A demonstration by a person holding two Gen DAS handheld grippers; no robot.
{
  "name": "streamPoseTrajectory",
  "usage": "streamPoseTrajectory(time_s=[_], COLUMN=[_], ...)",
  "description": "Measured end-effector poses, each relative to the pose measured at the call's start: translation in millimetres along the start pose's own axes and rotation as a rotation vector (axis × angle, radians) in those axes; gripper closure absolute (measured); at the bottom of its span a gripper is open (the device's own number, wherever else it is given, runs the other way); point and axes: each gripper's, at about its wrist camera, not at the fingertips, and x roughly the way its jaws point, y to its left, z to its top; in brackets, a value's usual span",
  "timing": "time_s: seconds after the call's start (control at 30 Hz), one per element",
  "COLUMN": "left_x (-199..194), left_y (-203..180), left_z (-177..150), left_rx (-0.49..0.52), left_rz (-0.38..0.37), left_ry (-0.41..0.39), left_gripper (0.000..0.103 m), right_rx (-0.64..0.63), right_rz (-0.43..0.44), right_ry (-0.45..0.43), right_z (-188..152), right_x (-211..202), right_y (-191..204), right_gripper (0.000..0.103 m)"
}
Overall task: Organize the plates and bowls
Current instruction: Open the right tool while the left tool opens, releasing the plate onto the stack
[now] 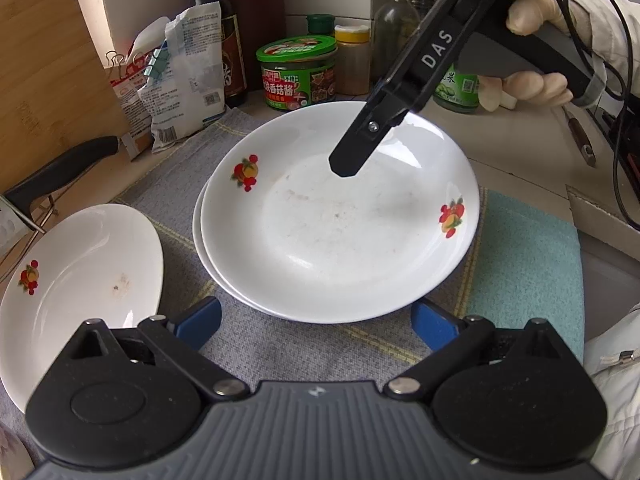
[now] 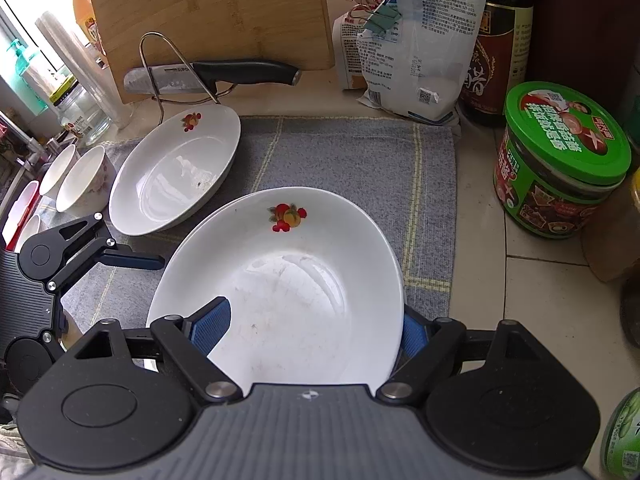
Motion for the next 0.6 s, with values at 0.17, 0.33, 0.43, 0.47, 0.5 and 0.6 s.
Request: streamPoseTrajectory(time_s=[0.17,0.33,0.43,0.47,0.5,0.6], left_x=[1.2,-0.6,-1.0,-1.7,-2.2,-3.7], left_y=[0.3,1.0,1.1,0.9,0.8,-0.4], left_z=[-1.7,-2.6,-1.4,-1.1,-0.8,-0.4], left_rx=[-0.009,-0.015,-0.012,-0.012,-0.012,-0.007], left_rz=[0.021,0.022,0.026,0.025,0.023,0.029], left_ry=[0.014,0.008,0.001,-0.002,-0.004,-0.009], left_gripper=[0.002,0.002,0.002,0.002,0.002,0.002], right_rx=[0.000,-0.017,-0.019,-0.018,-0.021,-0.053], right_rz=[-0.014,-0.066,-0.068,-0.064,-0.064,-0.073], right_ry=[0.007,0.026,0.032,0.028,0.023,0.005], right_z=[0.8,0.8,-1.7,-2.2,-2.6,-2.2], right_x=[0.5,1.2,1.9,1.1,-0.3,-5.0], right_y=[1.4,5.8,4.9,5.3,6.7,14.1], right_gripper=[0.012,0.007,0.006,0.006,0.005,0.003])
